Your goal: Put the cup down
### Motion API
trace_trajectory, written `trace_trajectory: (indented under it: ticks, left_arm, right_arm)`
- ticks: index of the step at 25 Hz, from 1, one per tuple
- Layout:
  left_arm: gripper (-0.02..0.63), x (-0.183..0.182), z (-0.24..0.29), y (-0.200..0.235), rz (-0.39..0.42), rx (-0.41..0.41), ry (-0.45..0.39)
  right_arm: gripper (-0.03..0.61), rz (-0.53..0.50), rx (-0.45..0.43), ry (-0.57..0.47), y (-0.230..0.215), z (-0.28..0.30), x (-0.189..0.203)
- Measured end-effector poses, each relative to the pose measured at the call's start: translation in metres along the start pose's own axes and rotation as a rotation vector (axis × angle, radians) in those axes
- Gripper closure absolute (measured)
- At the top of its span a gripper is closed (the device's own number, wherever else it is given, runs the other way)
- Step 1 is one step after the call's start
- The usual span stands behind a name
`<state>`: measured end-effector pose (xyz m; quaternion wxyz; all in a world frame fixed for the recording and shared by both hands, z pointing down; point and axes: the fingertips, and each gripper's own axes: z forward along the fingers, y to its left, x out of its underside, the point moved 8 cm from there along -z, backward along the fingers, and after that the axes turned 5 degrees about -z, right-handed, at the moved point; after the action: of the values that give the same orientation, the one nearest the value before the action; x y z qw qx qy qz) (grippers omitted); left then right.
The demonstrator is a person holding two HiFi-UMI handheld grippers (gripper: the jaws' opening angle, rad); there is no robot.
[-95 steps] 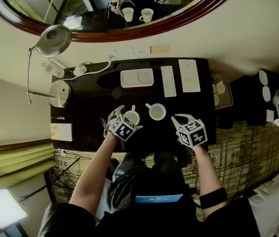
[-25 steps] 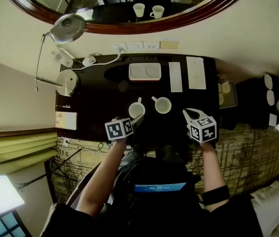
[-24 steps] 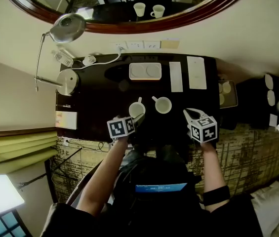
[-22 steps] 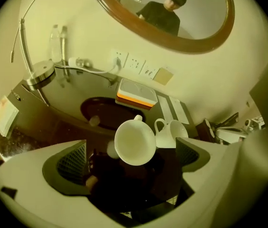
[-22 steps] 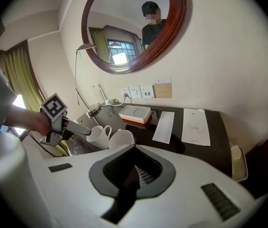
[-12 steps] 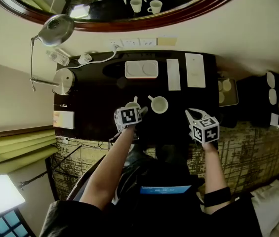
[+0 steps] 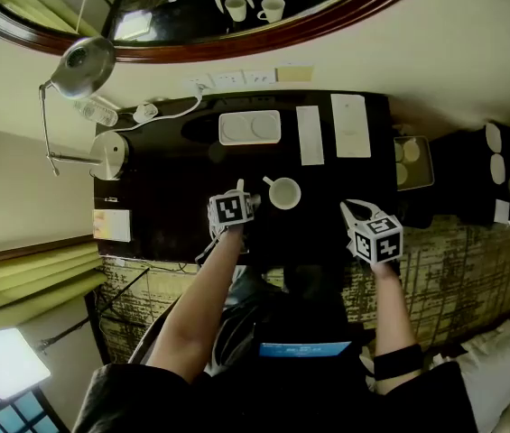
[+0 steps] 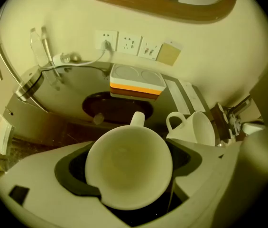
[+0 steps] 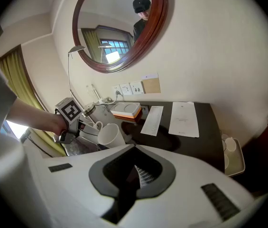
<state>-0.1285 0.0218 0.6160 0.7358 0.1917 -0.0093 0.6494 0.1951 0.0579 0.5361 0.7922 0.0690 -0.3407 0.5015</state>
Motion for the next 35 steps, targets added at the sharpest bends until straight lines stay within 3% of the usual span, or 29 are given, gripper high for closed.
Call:
trace_trajectory:
  ticks: [8,14,20,28,35]
  left_arm:
    - [0.189,-0.005,0.0,0.008,0.027,-0.028,-0.033]
    - [0.189,-0.024,-0.007,0.013,-0.013,-0.02,-0.067]
    - [0.189,-0.076,-0.019,0.011,-0.04,-0.009,-0.128]
    - [0.189,-0.159,-0.025,0.0,0.036,0.011,-0.19]
    - [0.189,-0.202,-0.007,-0.004,0.061,0.026,-0.167]
  right_arm:
    - [0.577,-0.003,-0.015,0.004,0.0,0.007,-0.006]
    - [0.577,-0.054,-0.04,0.0,0.011,0.016,-0.019]
    - [0.577,-0.161,-0.129,-0.021,0.042,0.034,-0.063]
    - [0.577,-0.339,-0.239,-0.06,0.091,0.068,-0.131]
    - [0.577,-0.426,-0.311,-0.066,0.122,0.1,-0.168]
